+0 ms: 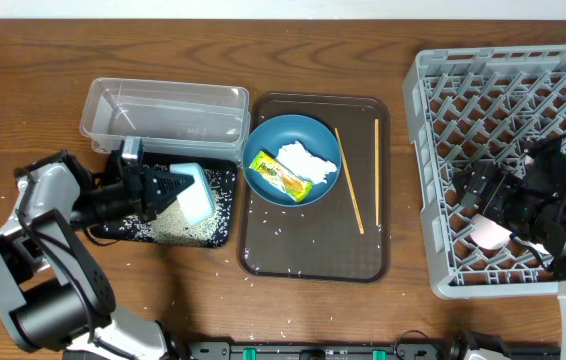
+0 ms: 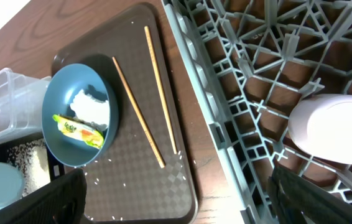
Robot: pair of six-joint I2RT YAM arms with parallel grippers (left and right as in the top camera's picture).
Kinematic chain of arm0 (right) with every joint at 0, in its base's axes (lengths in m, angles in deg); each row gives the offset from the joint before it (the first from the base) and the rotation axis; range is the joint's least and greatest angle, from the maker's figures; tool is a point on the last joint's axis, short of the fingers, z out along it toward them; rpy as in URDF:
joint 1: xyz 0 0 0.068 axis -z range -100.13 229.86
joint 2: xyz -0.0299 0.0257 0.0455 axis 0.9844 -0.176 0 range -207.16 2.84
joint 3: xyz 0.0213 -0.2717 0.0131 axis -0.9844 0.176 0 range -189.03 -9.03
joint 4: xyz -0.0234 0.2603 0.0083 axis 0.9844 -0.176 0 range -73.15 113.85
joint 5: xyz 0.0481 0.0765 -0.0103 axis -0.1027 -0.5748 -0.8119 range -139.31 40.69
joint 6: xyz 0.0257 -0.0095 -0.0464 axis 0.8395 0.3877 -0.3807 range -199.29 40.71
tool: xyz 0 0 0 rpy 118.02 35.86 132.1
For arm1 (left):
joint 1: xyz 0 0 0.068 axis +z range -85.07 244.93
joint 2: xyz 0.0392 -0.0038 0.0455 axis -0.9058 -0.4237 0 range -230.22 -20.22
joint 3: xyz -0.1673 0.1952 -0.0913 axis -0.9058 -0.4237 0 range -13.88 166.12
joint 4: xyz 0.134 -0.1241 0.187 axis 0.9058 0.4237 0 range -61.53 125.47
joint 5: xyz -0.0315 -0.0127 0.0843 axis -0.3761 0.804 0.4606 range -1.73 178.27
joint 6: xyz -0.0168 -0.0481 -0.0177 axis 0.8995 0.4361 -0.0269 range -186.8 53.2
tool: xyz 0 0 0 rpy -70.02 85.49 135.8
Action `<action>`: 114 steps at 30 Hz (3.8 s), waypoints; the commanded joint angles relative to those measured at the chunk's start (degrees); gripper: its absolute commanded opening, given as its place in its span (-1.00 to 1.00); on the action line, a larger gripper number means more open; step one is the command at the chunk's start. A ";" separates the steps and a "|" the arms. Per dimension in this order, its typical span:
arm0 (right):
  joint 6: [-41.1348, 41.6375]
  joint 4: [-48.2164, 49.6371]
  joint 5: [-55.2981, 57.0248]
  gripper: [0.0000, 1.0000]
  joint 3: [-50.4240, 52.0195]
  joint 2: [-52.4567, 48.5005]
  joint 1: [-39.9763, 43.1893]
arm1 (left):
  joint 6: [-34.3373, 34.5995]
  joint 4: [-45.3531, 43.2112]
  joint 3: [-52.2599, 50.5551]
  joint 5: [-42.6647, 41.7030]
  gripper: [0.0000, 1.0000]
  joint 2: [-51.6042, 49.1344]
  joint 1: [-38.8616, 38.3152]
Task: Sort waste into correct bins and load items into the dishwasher rack
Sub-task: 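Tip the bowl over the black tray to dump the rice, then set the empty light-blue bowl back on the brown tray, then pick the white tissue from the teal plate into the clear bin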
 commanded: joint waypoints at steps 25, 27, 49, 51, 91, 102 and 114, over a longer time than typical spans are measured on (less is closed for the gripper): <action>0.59 0.48 0.11 0.84 -0.68 0.00 -0.96 | 71.01 -31.74 -2.51 77.96 -0.87 26.36 -65.35; 0.59 0.42 0.11 0.84 -0.68 0.00 -0.96 | 72.43 -33.31 -2.51 80.39 -0.86 22.88 -68.48; 0.11 0.90 0.22 0.86 -0.68 -0.02 -0.96 | 63.41 -26.97 12.31 75.01 0.15 9.79 -73.50; 0.13 1.05 0.20 0.86 -0.68 -0.02 -0.96 | 60.70 -27.47 14.49 77.13 0.19 9.79 -72.96; 0.15 1.25 0.13 0.87 -0.61 -0.02 -0.96 | 44.68 -52.00 15.39 83.27 -0.88 5.81 -61.13; 0.15 0.98 0.13 0.87 -0.61 -0.02 -0.96 | 42.73 -53.42 15.26 84.41 -0.88 7.41 -46.93; 0.13 -0.09 0.13 0.87 -0.61 -0.02 -0.96 | 42.95 -56.13 15.41 75.80 0.47 3.96 -37.13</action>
